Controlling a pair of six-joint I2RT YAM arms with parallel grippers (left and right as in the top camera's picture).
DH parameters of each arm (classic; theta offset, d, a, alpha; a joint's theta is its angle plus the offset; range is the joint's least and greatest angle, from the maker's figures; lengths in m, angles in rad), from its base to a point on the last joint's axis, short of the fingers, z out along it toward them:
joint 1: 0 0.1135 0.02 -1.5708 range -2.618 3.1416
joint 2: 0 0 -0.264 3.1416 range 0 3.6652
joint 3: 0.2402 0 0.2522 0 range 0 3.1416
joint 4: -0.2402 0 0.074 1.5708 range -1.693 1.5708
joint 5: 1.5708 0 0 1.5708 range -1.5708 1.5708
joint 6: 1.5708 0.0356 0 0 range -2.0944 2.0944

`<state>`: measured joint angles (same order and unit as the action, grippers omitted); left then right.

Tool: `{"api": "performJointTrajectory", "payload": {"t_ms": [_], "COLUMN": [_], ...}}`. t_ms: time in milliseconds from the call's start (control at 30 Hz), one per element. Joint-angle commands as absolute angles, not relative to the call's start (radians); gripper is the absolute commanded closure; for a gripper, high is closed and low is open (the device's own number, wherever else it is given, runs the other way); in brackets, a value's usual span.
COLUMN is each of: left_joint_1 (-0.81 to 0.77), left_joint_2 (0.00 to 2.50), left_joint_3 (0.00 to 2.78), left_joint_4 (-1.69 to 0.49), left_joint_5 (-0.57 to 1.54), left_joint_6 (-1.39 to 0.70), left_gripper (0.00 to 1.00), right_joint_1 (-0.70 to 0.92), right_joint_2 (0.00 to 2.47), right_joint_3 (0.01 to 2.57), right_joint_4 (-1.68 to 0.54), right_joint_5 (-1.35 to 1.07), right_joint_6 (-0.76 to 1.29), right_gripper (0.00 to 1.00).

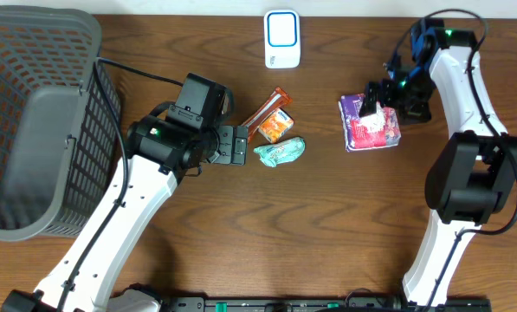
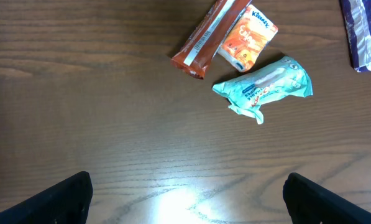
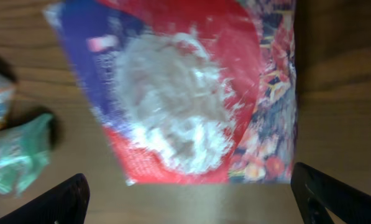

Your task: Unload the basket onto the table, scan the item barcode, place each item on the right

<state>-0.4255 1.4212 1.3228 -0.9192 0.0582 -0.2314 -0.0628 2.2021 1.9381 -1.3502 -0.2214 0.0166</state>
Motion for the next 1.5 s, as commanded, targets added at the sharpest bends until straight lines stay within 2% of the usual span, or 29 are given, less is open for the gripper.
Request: {"api": "performJointTrajectory", "payload": {"t_ms": [0, 167, 333, 400, 433, 467, 500, 533, 567, 900, 1000, 1100, 1267, 1367, 1467], "left_joint_1": [-0.421, -0.421, -0.421, -0.421, -0.421, -0.421, -0.421, -0.421, -0.421, -0.421, -0.421, -0.421, -0.421, -0.421, -0.421], "left_joint_2": [1.424, 1.424, 1.424, 1.424, 1.424, 1.424, 1.424, 1.424, 1.424, 1.424, 1.424, 1.424, 1.424, 1.424, 1.424], "left_joint_3": [1.326, 1.326, 1.326, 1.326, 1.326, 1.326, 1.326, 1.326, 1.326, 1.326, 1.326, 1.326, 1.326, 1.326, 1.326], "left_joint_4": [-0.923, -0.923, -0.923, -0.923, -0.923, -0.923, -0.923, -0.923, -0.923, -0.923, -0.923, -0.923, -0.923, -0.923, -0.923], "left_joint_5": [0.063, 0.063, 0.063, 0.063, 0.063, 0.063, 0.063, 0.063, 0.063, 0.063, 0.063, 0.063, 0.063, 0.063, 0.063], "left_joint_6": [-0.229, -0.229, -0.229, -0.229, -0.229, -0.229, -0.229, -0.229, -0.229, -0.229, -0.229, -0.229, -0.229, -0.229, -0.229], "left_gripper": [0.02, 0.02, 0.02, 0.02, 0.02, 0.02, 0.02, 0.02, 0.02, 0.02, 0.02, 0.02, 0.02, 0.02, 0.02], "right_joint_1": [-0.107, -0.166, -0.180, -0.175, -0.170, -0.166, -0.160, -0.158, -0.155, -0.088, -0.046, 0.017, 0.143, 0.223, 0.272], "right_joint_2": [2.202, 2.202, 2.202, 2.202, 2.202, 2.202, 2.202, 2.202, 2.202, 2.148, 2.144, 2.145, 2.152, 2.163, 2.181], "right_joint_3": [1.885, 1.838, 1.726, 1.663, 1.629, 1.603, 1.571, 1.562, 1.562, 1.825, 1.894, 1.903, 1.901, 1.901, 1.901], "right_joint_4": [-1.311, -1.274, -1.179, -1.119, -1.085, -1.058, -1.022, -1.007, -1.000, -0.990, -0.905, -0.702, -0.499, -0.422, -0.368], "right_joint_5": [-0.190, -0.366, -0.509, -0.548, -0.578, -0.605, -0.639, -0.647, -0.647, -0.830, -0.830, -0.819, -0.539, -0.346, -0.262], "right_joint_6": [-0.070, -0.221, -0.278, -0.278, -0.278, -0.274, -0.252, -0.226, -0.184, 0.036, 0.167, 0.313, 0.490, 0.539, 0.539], "right_gripper": [0.01, 0.06, 0.11, 0.20, 0.27, 0.43, 0.73, 0.90, 0.99, 0.99, 0.99, 0.99, 0.99, 0.99, 0.99]}}
